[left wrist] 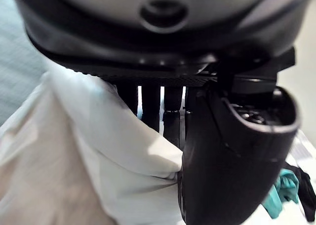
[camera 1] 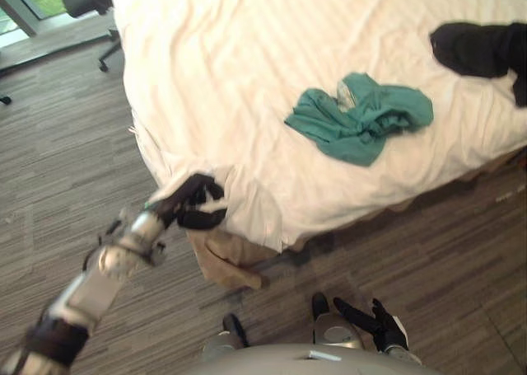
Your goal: Tidy up the quilt and then pick up the clothes from the bed and put them into the laundry hamper
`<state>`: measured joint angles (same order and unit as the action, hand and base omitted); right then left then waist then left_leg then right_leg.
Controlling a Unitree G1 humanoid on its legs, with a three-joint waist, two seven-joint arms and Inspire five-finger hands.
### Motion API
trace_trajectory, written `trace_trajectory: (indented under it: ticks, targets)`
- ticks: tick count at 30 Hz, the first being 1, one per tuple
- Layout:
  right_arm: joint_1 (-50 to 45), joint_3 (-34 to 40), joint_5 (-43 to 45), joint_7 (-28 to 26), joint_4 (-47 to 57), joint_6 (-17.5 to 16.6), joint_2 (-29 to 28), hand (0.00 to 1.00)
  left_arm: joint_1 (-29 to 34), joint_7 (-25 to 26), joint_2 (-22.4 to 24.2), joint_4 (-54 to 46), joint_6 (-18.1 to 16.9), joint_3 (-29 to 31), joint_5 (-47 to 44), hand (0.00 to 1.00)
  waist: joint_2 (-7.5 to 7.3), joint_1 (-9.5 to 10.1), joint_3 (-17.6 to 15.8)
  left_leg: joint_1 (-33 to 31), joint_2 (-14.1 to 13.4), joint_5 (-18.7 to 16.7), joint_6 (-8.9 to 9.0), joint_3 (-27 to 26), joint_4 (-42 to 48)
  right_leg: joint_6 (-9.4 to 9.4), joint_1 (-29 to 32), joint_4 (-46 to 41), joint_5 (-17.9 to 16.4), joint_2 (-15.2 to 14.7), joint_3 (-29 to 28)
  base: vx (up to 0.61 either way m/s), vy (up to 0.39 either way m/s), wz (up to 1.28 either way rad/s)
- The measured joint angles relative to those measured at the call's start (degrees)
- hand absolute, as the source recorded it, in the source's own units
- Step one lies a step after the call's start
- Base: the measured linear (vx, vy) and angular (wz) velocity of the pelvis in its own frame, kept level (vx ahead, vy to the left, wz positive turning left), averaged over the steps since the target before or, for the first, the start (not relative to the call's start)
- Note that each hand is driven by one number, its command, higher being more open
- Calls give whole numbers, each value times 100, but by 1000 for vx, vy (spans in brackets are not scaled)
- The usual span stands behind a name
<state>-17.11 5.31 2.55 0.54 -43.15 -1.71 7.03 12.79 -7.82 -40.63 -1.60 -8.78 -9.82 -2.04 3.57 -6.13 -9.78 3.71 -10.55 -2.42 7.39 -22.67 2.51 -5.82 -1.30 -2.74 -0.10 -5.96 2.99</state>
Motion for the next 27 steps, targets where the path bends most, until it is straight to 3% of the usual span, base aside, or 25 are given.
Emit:
trace_trajectory:
  ticks: [1, 5, 7, 8, 10, 12, 14, 16, 18, 23, 27]
  targets:
    - [15, -10, -77, -29, -124, 15, -4, 100, 296, -34, 294, 244, -15, 51, -140, 100, -49, 131, 80, 106, -1, -89, 4, 43, 61, 30, -151, 0, -35, -7, 13, 35, 36, 15]
    - [84, -143, -226, -212, -378, 74, 28, 100, 555, -83, 1215, 2121, -270, 328, -470, 100, -104, 286, 489, 196, 17, -174, 5, 201, 126, 27, -332, -1, -44, -39, 158, 0, 27, 19]
    - [175, -256, -225, -239, -388, 102, 36, 100, 451, -145, 1735, 3264, -356, 893, -387, 100, -153, 279, 568, 261, 25, -188, 16, 205, 112, 25, -380, -1, -74, -46, 155, -30, -5, -6]
    - [234, -318, -235, -237, -387, 108, 33, 100, 282, -161, 2119, 4047, -328, 1539, -137, 100, -174, 274, 582, 284, 26, -202, 36, 191, 105, 0, -392, -2, -102, -50, 144, -78, -22, -17]
    - [260, -425, -220, -216, -384, 133, 58, 100, 84, 54, 2575, 5227, 99, 2574, 766, 100, -202, 264, 593, 293, 46, -206, 43, 186, 36, -59, -367, -7, -181, -68, 138, -103, -37, -13]
    - [214, -448, -206, -123, -398, 139, 60, 100, 221, 394, 2768, 5869, 595, 3237, 1215, 100, -230, 287, 598, 321, 37, -197, 54, 190, 28, -110, -379, -10, -233, -65, 144, -101, -42, -4]
    - [215, -451, -209, -106, -700, 31, 123, 100, 633, 627, 2788, 6064, 894, 3606, 1445, 100, -267, 332, 638, 398, 18, -172, 83, 228, 21, -138, -436, -28, -308, -81, 192, -102, -38, 8]
    - [226, -451, -182, -30, -1090, 27, 149, 100, 911, 876, 2785, 6066, 954, 3938, 1706, 100, -267, 470, 658, 496, 44, -66, 113, 279, -130, -191, -525, -64, -431, -102, 314, -112, -48, 22]
    - [238, -450, -153, 15, -1145, 32, 178, 100, 952, 991, 2774, 6059, 1020, 4044, 1851, 100, -229, 466, 682, 503, 67, 81, 113, 373, -314, -164, -475, -148, -495, -108, 413, -149, -48, 33]
    - [238, -328, 39, 128, -1245, 37, 202, 100, 900, 1254, 2909, 5882, 980, 3932, 1819, 100, -181, 433, 729, 593, 76, 381, 99, 480, -696, -148, -455, -213, -515, -61, 498, -124, -31, 12]
    - [220, -8, 268, 171, -1348, 73, 119, 100, 727, 1401, 3442, 5717, 766, 3747, 1480, 100, -161, 423, 739, 595, 76, 378, 102, 325, -700, -191, -351, -220, -480, -7, 323, -57, -3, -19]
